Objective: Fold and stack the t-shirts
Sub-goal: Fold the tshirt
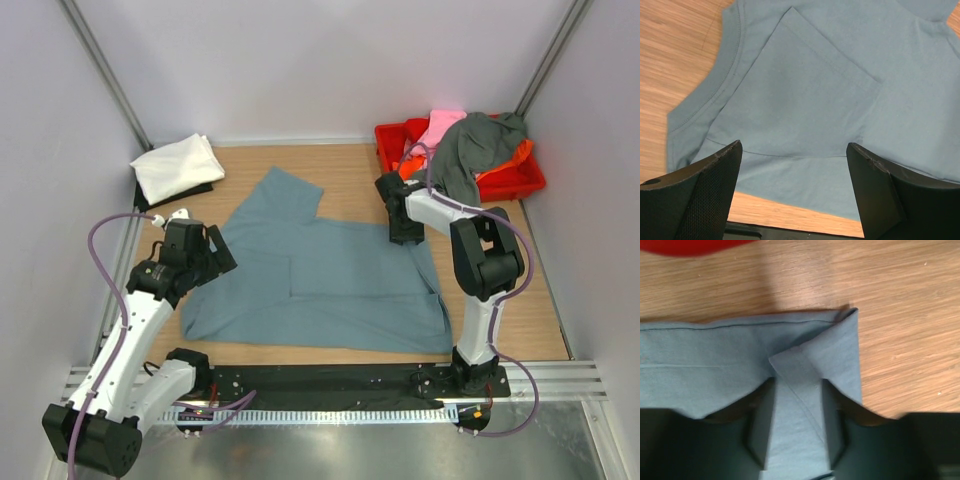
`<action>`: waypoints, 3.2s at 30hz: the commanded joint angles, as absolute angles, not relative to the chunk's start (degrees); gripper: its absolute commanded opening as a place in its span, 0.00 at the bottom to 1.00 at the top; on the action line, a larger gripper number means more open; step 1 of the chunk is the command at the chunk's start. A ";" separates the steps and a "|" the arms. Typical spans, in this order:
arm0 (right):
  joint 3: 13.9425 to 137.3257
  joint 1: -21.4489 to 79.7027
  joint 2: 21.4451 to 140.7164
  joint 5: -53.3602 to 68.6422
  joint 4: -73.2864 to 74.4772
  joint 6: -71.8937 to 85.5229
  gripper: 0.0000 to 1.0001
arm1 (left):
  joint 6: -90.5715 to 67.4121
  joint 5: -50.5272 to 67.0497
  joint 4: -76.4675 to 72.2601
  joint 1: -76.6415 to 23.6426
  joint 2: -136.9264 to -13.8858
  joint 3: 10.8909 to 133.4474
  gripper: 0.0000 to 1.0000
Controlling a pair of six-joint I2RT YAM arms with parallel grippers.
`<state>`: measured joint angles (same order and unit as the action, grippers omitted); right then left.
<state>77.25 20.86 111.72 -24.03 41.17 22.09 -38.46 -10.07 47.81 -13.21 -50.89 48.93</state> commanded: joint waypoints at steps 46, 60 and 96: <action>71.90 1.91 88.26 -11.61 37.45 22.06 0.94 | -40.60 -6.60 38.24 -12.92 -64.83 49.74 0.82; 64.33 19.86 96.83 13.88 20.48 26.90 0.85 | -49.82 -5.08 25.47 -13.01 -89.82 51.33 0.80; 38.61 26.61 68.92 4.57 4.77 32.95 0.91 | -32.97 -0.47 20.13 -9.49 -95.85 86.40 0.90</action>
<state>46.24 23.86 73.89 0.12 18.52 28.71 -40.60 -8.82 27.44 -11.14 -84.99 75.24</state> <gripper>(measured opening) 0.916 0.907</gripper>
